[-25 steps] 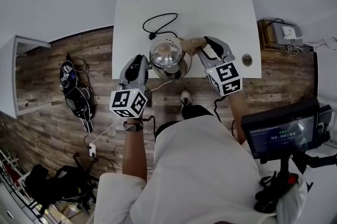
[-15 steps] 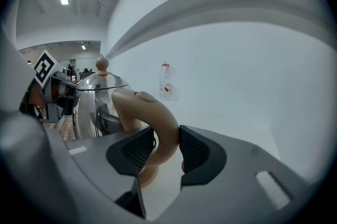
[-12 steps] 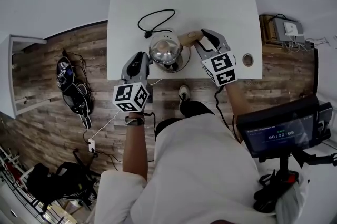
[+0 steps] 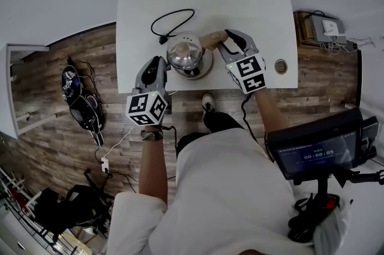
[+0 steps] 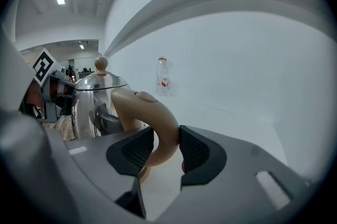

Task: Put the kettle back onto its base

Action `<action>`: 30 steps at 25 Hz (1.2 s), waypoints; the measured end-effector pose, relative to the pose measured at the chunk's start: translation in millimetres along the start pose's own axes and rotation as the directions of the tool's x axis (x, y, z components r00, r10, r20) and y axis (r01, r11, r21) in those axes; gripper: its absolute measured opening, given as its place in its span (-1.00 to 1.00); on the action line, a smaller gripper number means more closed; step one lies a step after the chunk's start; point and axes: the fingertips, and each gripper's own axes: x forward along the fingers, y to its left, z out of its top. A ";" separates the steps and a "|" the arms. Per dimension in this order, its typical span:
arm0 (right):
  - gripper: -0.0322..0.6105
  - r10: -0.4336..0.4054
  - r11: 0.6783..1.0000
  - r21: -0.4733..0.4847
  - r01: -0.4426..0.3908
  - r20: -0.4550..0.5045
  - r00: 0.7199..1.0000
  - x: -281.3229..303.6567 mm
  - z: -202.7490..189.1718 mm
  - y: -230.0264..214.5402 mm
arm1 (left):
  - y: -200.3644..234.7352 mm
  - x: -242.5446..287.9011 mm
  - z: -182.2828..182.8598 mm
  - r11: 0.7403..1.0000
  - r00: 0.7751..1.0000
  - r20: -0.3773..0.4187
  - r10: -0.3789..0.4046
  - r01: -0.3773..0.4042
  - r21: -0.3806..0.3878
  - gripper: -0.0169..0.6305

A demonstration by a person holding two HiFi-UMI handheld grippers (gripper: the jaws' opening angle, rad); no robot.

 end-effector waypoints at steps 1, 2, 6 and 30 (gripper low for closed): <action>-0.41 0.000 1.000 0.002 0.000 -0.001 1.000 -0.8 -0.5 0.1 | -0.4 -0.3 0.1 1.000 1.000 0.001 -0.001 0.001 -0.002 -0.79; -0.41 -0.001 1.000 0.005 0.001 0.000 1.000 -1.6 -1.0 0.1 | -0.8 -0.6 0.1 1.000 1.000 0.003 -0.001 0.001 -0.004 -0.79; -0.41 -0.005 1.000 0.013 0.005 0.002 1.000 -5.3 -2.8 0.4 | -3.0 -1.6 -1.1 1.000 1.000 0.001 -0.003 0.003 -0.007 -0.79; -0.41 -0.012 1.000 0.021 0.013 -0.029 1.000 -11.6 -16.5 1.8 | -6.8 0.7 -7.0 1.000 0.999 -0.044 -0.008 0.009 0.017 -0.79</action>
